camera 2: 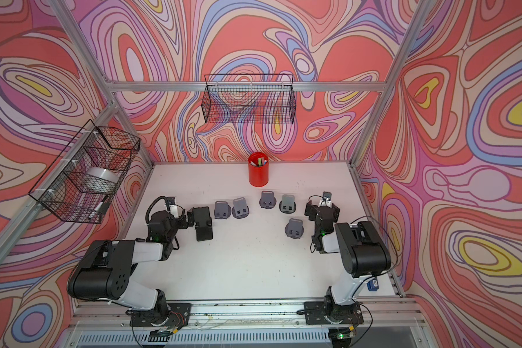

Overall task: Open the phone stand
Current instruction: Reset both arms

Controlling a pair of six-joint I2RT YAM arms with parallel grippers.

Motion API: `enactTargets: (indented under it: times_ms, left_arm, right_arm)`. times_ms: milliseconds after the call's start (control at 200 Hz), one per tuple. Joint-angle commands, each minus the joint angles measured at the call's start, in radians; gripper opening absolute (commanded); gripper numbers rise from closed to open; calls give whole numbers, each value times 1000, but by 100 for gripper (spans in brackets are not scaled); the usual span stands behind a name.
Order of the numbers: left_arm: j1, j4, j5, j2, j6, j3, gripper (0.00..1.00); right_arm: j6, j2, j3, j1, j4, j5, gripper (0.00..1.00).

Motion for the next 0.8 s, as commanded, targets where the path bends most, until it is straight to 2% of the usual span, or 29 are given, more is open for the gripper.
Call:
enactTargets:
  times_ms: [0,796]
  left_arm:
    - [-4,-2,-38,11,0,11,100]
    - [-4,-6,-29,11,3,12,100]
  right_arm:
    - [-5,8,6,-5,24,-13,99]
    - [-7,6,2,-5,29,-12,99]
